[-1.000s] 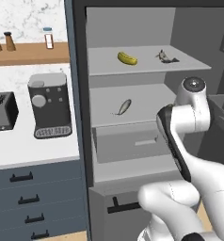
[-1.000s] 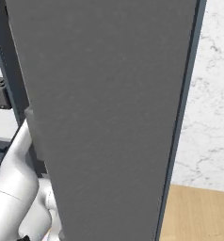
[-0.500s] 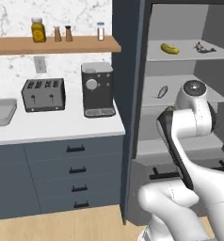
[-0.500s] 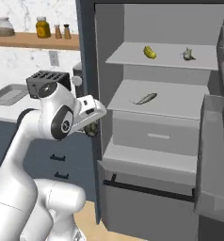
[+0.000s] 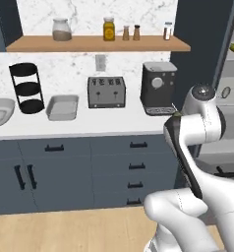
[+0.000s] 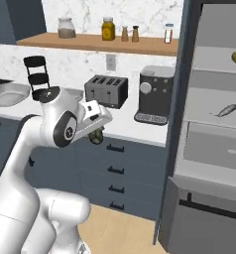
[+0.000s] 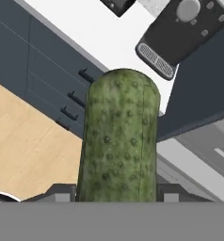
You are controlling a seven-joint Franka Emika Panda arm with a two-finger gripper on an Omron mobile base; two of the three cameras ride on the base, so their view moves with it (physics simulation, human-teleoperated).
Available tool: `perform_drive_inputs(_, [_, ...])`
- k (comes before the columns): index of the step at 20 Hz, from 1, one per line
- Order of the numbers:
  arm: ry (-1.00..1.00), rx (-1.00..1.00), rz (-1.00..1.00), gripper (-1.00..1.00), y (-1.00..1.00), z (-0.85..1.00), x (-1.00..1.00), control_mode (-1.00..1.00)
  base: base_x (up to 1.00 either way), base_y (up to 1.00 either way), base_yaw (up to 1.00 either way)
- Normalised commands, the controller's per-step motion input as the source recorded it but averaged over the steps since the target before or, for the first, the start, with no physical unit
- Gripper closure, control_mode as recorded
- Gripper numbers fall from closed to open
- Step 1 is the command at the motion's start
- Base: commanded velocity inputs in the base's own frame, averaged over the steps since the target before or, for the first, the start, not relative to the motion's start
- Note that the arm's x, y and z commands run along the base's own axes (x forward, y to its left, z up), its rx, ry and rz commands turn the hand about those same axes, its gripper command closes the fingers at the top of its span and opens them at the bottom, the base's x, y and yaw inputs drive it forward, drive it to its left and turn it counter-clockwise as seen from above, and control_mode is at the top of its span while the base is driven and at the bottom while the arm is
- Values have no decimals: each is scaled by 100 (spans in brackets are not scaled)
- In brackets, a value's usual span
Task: Place one cucumber and one fish in each tupperware on the nearby counter, to pack two identical lunches.
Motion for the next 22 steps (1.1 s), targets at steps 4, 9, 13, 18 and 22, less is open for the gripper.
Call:
perform_drive_inputs(4, [0, 0, 0, 100, 0, 0, 0, 100, 17, 100, 11])
perform_drive_inputs(9, [0, 0, 0, 100, 0, 0, 0, 100, 37, 100, 8])
perform_drive_inputs(13, [0, 0, 0, 100, 0, 0, 0, 100, 71, 100, 2])
perform_drive_inputs(18, [0, 0, 0, 100, 0, 0, 0, 100, 94, 100, 0])
perform_drive_inputs(22, [0, 0, 0, 100, 0, 0, 0, 100, 84, 100, -5])
